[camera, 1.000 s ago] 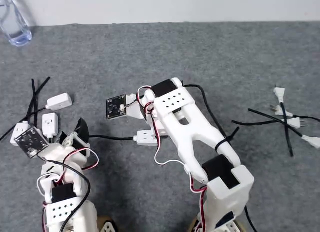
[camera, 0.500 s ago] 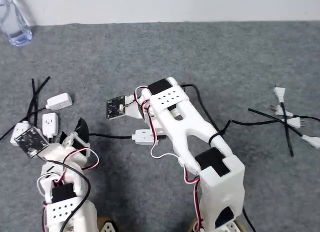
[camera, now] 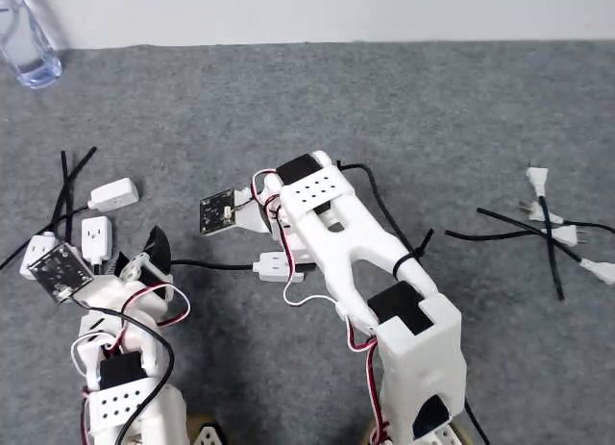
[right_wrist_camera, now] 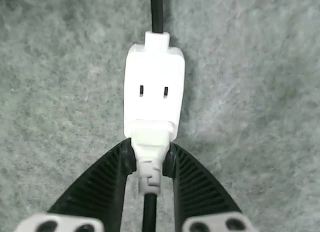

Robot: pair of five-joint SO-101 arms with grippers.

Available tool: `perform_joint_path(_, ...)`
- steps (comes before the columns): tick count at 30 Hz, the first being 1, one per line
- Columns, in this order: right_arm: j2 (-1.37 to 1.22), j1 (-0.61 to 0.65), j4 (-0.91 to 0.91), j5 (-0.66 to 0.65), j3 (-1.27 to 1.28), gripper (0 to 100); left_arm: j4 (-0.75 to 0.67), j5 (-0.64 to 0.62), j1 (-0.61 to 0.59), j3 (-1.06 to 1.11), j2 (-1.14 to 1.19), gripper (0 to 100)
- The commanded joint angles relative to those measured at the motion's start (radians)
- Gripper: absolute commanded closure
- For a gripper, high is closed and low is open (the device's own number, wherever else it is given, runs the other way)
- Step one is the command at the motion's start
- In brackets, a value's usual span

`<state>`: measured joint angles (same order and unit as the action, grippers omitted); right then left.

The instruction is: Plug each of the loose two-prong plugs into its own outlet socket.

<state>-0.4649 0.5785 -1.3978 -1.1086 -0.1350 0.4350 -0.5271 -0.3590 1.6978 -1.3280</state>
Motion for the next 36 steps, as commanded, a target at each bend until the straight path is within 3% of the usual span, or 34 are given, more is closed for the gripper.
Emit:
perform_joint_path(1,-0.077,0.045,0.033,-0.006,-0.006,99.0,-0.025,0.009,-0.008,-0.007,-0.011,76)
perform_joint_path(23,-0.130,0.047,0.004,-0.006,-0.015,98.1,-0.025,0.009,-0.008,-0.007,-0.011,76)
perform_joint_path(25,-0.105,0.054,-0.064,-0.006,-0.048,93.2,-0.025,0.009,-0.008,-0.007,-0.011,76)
perform_joint_path(31,-0.004,0.073,-0.222,-0.009,-0.133,62.2,-0.025,0.009,-0.008,-0.007,-0.011,76)
perform_joint_path(36,0.030,0.117,-0.251,-0.009,-0.140,55.3,-0.025,0.009,-0.008,-0.007,-0.011,76)
